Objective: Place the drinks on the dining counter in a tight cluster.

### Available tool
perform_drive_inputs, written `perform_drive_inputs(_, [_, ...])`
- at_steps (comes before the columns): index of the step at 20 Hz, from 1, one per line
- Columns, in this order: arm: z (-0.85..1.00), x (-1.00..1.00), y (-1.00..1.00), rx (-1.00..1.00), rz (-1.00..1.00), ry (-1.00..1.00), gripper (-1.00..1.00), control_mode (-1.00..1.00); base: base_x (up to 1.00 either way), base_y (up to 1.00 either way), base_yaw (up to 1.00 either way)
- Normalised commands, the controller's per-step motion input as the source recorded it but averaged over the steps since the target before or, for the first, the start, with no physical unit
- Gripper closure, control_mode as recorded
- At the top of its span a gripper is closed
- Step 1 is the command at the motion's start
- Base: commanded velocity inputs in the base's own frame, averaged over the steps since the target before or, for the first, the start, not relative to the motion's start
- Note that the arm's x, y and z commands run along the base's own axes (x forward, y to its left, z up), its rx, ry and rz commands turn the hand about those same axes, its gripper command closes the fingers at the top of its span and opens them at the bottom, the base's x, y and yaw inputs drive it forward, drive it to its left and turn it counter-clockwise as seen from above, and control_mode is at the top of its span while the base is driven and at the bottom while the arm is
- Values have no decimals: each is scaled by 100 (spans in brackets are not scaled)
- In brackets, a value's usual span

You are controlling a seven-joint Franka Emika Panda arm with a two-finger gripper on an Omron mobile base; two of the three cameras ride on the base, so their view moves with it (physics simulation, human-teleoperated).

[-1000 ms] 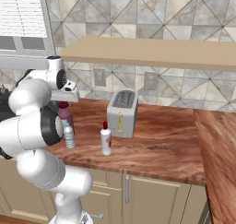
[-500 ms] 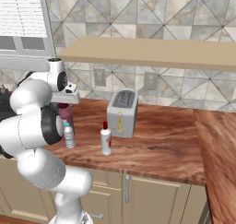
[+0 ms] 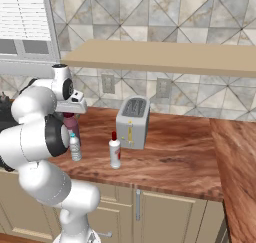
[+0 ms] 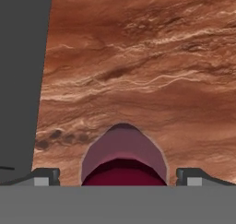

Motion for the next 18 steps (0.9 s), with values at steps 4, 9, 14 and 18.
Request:
perform_drive_inputs(4, [0,0,0,0,0,0,100,-100,0,0,0])
perform_drive_inputs(9, [0,0,0,0,0,0,100,-100,0,0,0])
perform_drive_inputs(14, [6,-14,0,1,0,-6,100,-100,0,0,0])
perform_drive_inputs(18, [43,-30,11,4,4,-8,100,-100,0,0,0])
